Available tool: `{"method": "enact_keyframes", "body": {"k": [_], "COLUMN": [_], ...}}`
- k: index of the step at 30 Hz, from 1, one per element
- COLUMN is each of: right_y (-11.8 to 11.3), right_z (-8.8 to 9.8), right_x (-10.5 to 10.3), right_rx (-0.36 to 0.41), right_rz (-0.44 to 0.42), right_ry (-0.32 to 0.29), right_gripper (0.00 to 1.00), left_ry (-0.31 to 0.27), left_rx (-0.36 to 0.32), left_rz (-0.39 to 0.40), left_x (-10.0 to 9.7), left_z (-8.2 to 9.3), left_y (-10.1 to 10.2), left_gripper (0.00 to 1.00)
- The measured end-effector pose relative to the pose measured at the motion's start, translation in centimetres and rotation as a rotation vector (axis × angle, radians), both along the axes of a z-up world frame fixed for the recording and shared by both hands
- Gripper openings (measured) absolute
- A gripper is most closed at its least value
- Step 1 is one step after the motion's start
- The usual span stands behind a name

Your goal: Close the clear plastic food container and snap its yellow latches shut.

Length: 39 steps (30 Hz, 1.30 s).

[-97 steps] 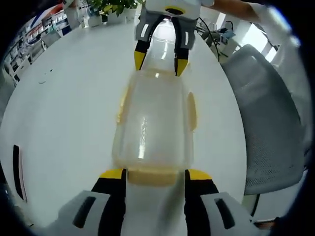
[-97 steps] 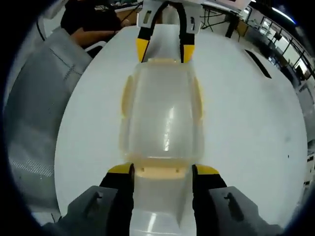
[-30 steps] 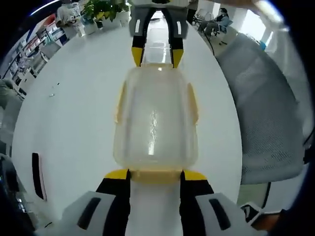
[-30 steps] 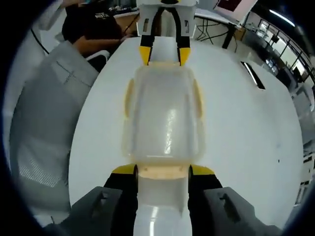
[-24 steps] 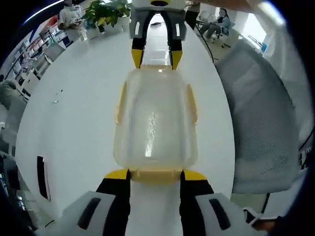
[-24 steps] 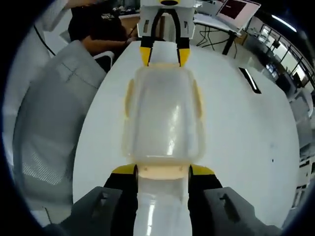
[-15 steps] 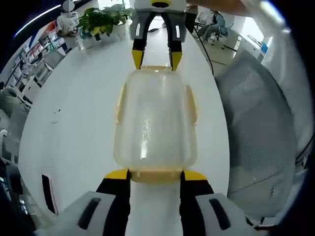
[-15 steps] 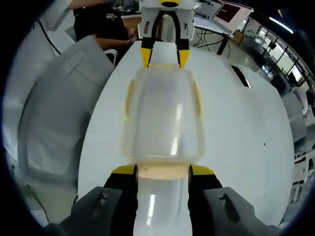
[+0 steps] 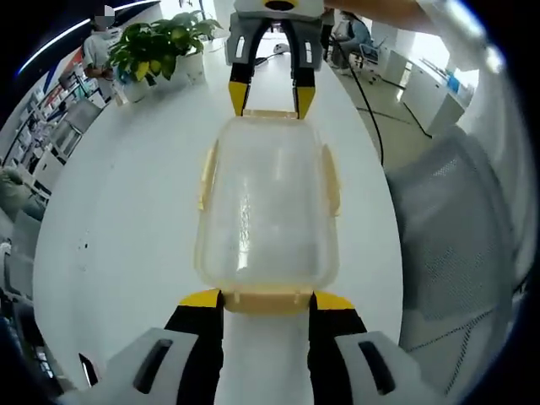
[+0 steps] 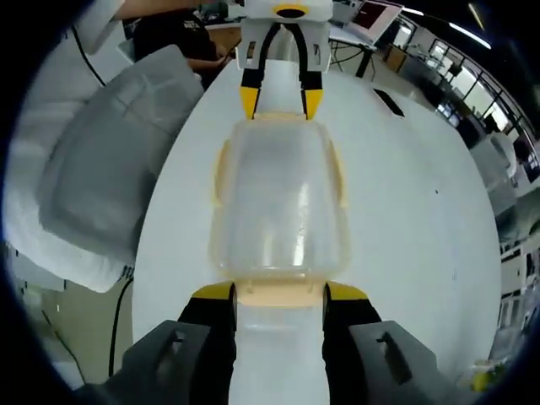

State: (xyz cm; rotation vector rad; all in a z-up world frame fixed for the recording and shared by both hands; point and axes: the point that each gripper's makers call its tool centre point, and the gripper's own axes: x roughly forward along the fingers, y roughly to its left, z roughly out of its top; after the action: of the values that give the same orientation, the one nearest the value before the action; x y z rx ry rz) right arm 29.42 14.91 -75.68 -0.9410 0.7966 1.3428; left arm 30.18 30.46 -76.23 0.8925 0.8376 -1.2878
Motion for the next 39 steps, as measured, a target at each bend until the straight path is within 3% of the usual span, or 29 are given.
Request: {"method": "enact_keyframes", "body": {"k": [6, 12, 21, 39], "right_y": [-2.9, -3.8, -3.2, -3.4], "right_z": [-1.2, -2.2, -2.8, -3.0], "right_x": [0.0, 0.2, -0.1, -0.5], "right_rx": [0.011, 0.021, 0.032, 0.022], "right_rz": [-0.015, -0.014, -0.006, -0.017], "right_ry": [0.023, 0.035, 0.059, 0.065], "right_gripper": [0.36, 0.36, 0.36, 0.37], "left_ry": [0.018, 0.038, 0.051, 0.040], "left_rx": [0.014, 0.033, 0.093, 0.123], "left_rz": [-0.012, -0.010, -0.006, -0.027], "left_x": [0.0, 0.0, -0.5, -0.6], "left_z": [-0.7, -1.3, -2.0, -2.3], "left_y": [-2.6, -3.8, -3.0, -3.0], "left_gripper": [0.33, 0.33, 0.33, 0.33]}}
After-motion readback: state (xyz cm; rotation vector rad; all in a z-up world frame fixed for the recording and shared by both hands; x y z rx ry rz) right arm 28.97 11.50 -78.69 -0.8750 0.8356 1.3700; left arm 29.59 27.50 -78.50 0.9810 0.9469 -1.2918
